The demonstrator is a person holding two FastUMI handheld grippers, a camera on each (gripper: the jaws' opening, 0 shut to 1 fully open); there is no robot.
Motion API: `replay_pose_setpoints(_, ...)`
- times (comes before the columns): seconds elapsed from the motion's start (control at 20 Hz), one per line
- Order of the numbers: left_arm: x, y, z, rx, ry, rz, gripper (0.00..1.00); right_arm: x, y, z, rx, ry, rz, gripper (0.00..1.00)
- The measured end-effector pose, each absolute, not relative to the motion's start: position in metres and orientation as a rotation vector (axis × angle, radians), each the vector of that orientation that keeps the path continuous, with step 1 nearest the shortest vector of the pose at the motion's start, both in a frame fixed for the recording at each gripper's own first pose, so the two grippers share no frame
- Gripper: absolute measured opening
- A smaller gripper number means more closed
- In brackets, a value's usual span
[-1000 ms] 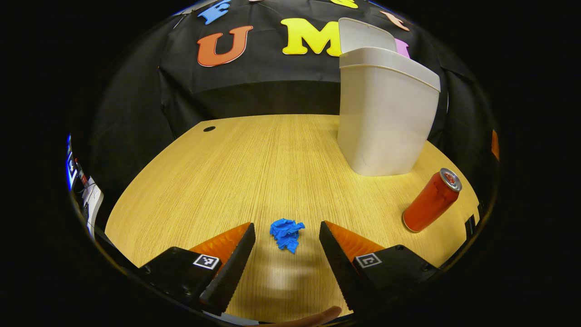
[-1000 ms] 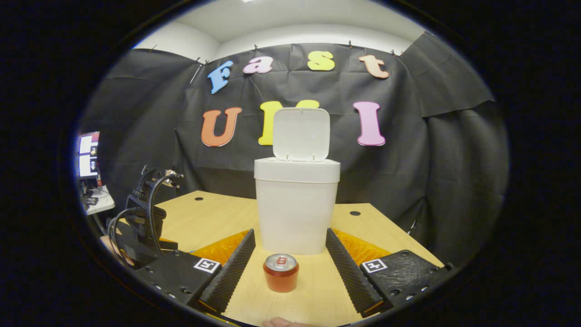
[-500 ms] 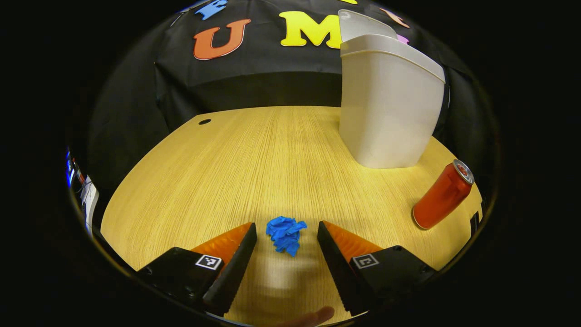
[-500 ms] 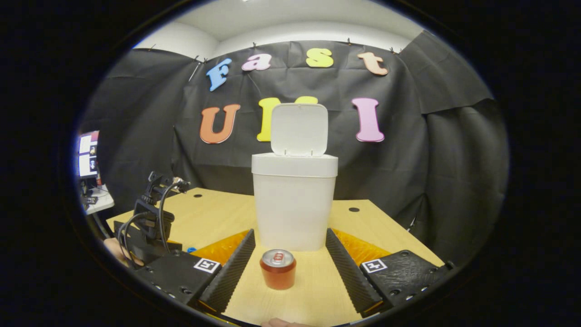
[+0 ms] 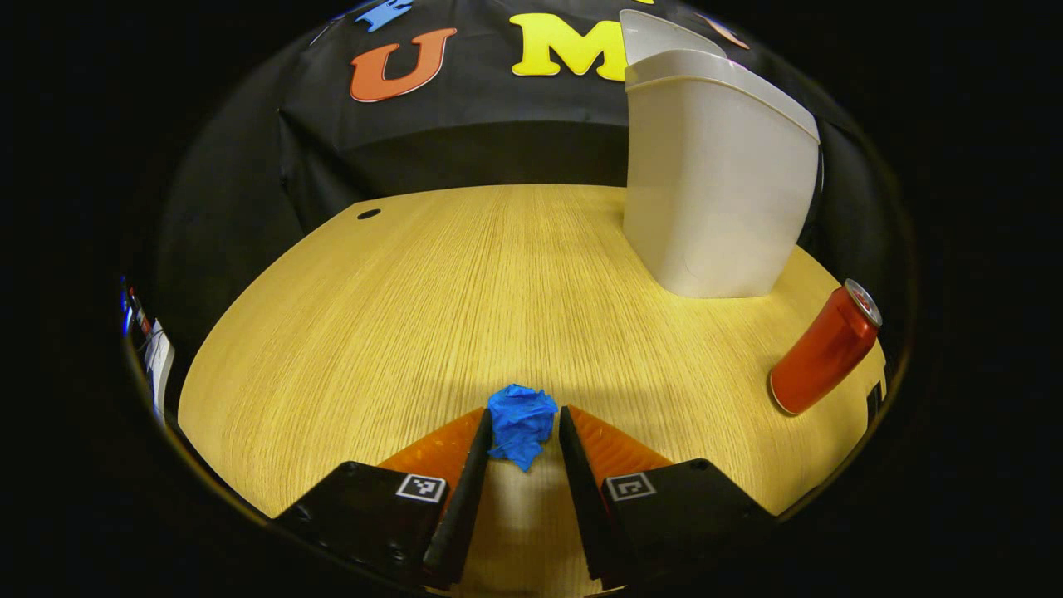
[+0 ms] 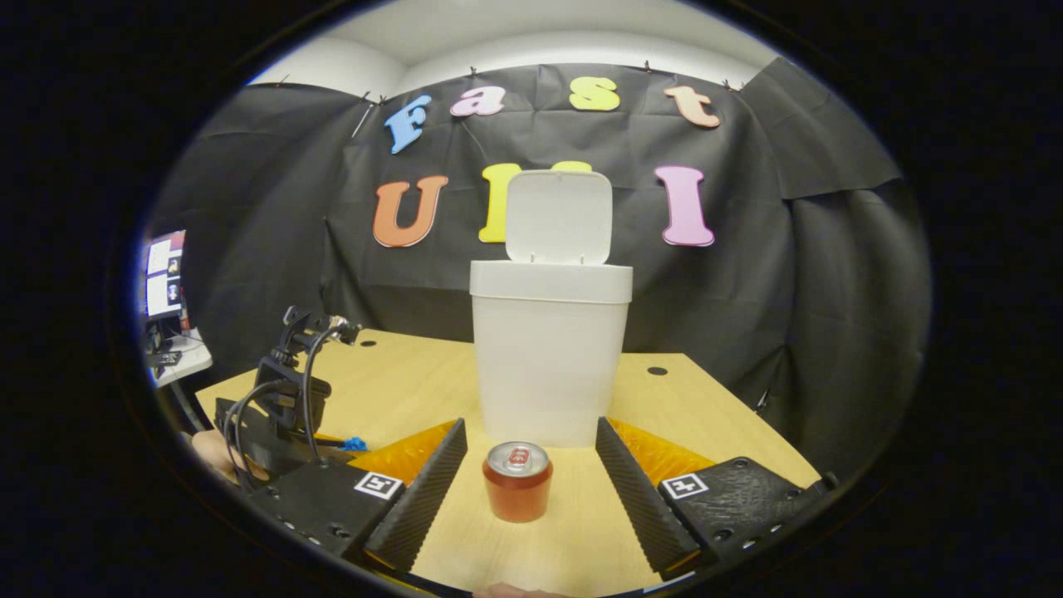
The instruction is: Press the lid of the desktop garbage bin to open it, pick up the crumpled paper on the desktop and throw it into the bin, then pick up the pop can on the desktop and drop it into the bin, and finally close the garbage bin lid.
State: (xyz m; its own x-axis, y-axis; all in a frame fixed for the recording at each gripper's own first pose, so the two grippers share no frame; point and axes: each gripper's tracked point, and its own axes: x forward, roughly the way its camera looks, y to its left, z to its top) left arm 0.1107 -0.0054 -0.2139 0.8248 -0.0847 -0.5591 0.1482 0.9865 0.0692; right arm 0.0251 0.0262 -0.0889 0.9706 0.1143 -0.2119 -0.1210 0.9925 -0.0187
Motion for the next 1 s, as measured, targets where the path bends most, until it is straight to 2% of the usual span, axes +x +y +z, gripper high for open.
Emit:
replay_pose_setpoints(0.05,0.112,-0.005,-0.213,0.106,0.581,-0.127,0.53,0.026,0.026,-0.091,-0.031,0.218,0.118,0.98)
replay_pose_setpoints(0.3,0.111,0.000,-0.202,0.080,0.561,-0.129,0.39,0.027,0.034,-0.108,-0.042,0.248,0.124,0.97)
replay_pose_setpoints(0.6,0.102,-0.003,-0.167,0.076,0.469,-0.126,0.37,0.031,0.043,-0.142,-0.074,0.306,0.122,0.98)
replay_pose_setpoints(0.8,0.100,0.009,-0.141,0.105,0.384,-0.070,0.37,0.036,0.046,-0.166,-0.101,0.354,0.112,0.96)
replay_pose_setpoints(1.0,0.089,0.003,-0.130,0.073,0.354,-0.087,0.37,0.047,0.039,-0.189,-0.082,0.400,0.075,0.96)
